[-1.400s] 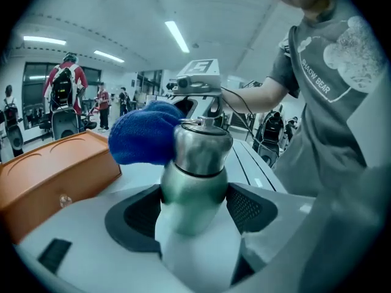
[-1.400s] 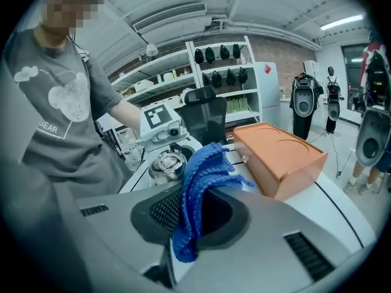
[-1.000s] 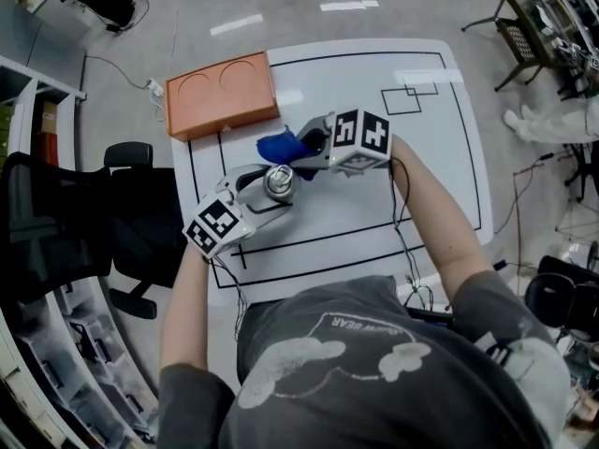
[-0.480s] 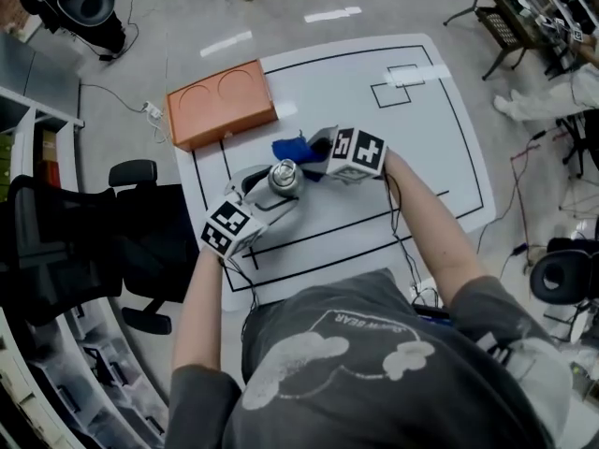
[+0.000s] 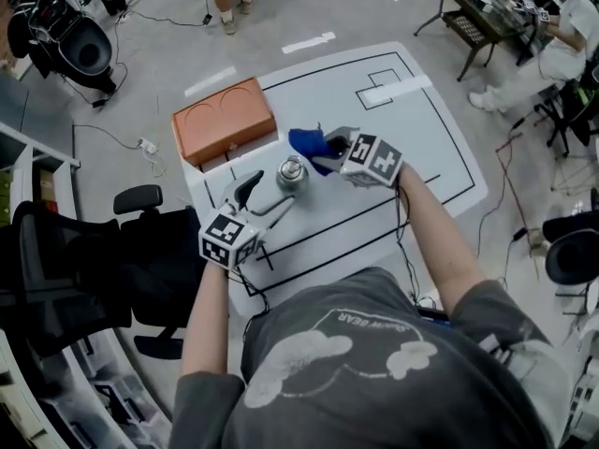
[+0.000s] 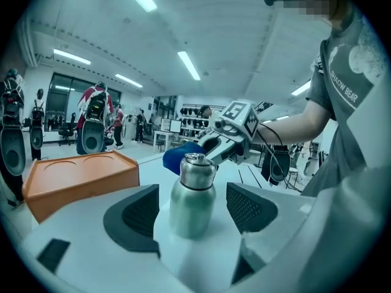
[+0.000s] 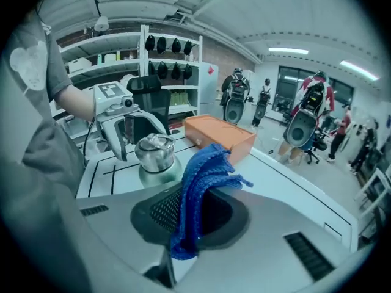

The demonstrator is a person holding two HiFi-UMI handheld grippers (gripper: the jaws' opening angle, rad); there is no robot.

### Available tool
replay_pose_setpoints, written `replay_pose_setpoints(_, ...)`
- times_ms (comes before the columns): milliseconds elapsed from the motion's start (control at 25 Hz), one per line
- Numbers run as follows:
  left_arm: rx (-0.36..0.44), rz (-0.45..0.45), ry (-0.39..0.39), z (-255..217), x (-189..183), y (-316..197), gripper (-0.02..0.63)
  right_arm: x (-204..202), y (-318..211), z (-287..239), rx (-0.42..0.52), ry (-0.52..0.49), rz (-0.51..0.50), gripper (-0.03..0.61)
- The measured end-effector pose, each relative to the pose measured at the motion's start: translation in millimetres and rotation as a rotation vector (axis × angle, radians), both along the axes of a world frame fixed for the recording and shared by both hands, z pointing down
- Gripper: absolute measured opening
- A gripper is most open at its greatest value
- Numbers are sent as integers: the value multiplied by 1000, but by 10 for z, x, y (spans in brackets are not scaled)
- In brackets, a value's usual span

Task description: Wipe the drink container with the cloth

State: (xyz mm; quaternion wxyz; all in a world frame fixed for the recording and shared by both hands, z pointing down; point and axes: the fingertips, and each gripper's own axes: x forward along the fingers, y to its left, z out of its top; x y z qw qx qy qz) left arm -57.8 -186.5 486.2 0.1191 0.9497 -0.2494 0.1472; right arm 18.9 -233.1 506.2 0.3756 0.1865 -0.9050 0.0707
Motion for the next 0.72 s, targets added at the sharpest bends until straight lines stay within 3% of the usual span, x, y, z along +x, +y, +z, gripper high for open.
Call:
replay_pose_setpoints(440,-17,34,152,-327,-209,477,325,67,526,-557,200,-179,430,46)
replay_pose_setpoints(720,1,86,194,-371,-185,863,193,35,1236,-676,226,-305,659,46)
